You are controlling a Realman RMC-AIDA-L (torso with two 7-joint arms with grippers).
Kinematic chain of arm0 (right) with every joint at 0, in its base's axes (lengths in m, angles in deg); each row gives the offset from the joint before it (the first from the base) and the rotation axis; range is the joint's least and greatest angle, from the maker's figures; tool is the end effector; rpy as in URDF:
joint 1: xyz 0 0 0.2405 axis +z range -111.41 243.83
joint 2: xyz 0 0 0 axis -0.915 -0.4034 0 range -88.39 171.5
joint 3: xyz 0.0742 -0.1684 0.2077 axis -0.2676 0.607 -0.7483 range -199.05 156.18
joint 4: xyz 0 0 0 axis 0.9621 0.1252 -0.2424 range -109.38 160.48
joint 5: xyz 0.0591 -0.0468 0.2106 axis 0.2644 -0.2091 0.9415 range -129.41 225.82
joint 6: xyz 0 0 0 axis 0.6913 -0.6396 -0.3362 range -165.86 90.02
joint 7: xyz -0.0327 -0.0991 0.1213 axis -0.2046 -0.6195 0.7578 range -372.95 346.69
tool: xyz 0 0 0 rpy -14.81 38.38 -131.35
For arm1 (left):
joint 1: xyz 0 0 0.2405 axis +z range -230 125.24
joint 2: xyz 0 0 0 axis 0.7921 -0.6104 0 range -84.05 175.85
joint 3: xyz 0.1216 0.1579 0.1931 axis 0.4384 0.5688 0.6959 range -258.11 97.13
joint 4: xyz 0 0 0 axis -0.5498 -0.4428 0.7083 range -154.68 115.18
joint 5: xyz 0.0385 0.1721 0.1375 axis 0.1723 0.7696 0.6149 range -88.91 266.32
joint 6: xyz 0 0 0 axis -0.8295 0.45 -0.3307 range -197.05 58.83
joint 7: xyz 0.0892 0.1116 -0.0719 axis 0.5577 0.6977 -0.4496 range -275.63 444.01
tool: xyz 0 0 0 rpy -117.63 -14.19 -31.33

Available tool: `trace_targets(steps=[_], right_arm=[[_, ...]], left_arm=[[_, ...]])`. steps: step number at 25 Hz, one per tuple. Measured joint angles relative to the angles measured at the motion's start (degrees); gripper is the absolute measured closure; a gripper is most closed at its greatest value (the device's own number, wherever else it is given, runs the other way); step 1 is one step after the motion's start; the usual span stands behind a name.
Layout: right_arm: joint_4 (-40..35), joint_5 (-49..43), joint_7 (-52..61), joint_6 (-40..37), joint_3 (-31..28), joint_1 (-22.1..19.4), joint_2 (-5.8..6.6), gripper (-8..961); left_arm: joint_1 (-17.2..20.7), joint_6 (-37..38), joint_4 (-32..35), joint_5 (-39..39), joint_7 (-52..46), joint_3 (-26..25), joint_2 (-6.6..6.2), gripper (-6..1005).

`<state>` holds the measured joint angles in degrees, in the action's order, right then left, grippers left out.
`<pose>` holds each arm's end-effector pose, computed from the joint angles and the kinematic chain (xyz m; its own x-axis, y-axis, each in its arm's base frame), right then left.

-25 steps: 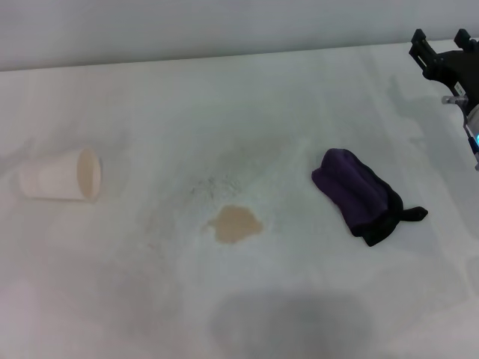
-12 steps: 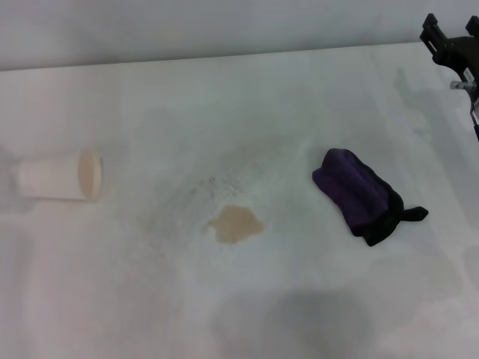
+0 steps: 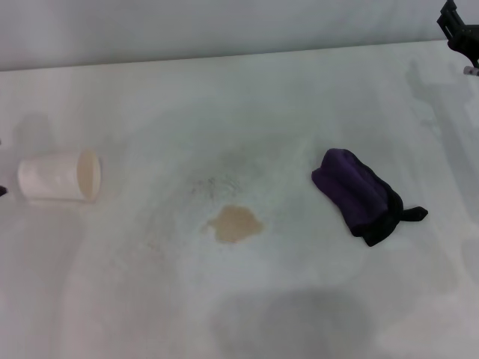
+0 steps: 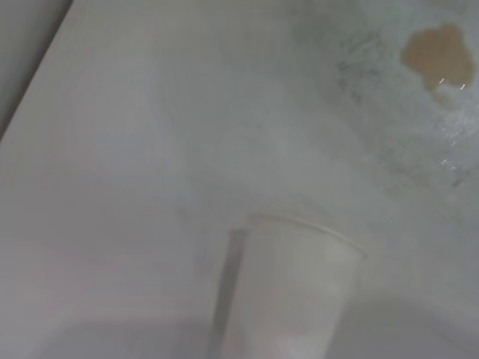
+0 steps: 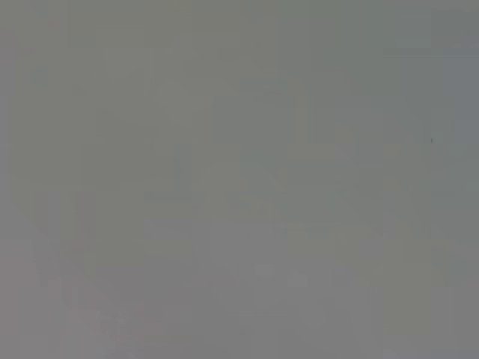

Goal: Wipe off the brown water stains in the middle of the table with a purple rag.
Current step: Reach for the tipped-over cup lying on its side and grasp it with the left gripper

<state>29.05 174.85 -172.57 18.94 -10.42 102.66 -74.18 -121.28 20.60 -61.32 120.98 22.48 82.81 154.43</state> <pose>0.3739 0.4216 0.0183 0.5265 -0.0073 -0.8502 -0.8457 0.0987 -0.5245 -0.2742 0.4453 0.0905 0.9060 0.1627 -0.3908 0.0848 -0.9742 -0.2091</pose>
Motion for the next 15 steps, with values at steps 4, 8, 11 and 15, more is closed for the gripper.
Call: trace_targets(steps=[4,8,11,15], right_arm=[[0.0,0.0,0.0,-0.3,0.0,0.2,-0.05,145],[0.0,0.0,0.0,-1.1,-0.1,0.2,-0.14,145],[0.2,0.0,0.1,-1.2,-0.1,0.1,-0.19,145],[0.4,0.0,0.1,-1.2,-0.1,-0.3,-0.21,145]], left_arm=[[-1.3,-3.3,0.3,1.5,3.8,0.0,2.20,125],[-1.7,-5.2,0.5,1.9,4.8,0.0,3.23,125],[-1.8,-9.6,2.7,4.4,5.2,0.0,4.81,124],[-1.6,-16.0,3.1,4.6,6.6,0.0,7.77,124]])
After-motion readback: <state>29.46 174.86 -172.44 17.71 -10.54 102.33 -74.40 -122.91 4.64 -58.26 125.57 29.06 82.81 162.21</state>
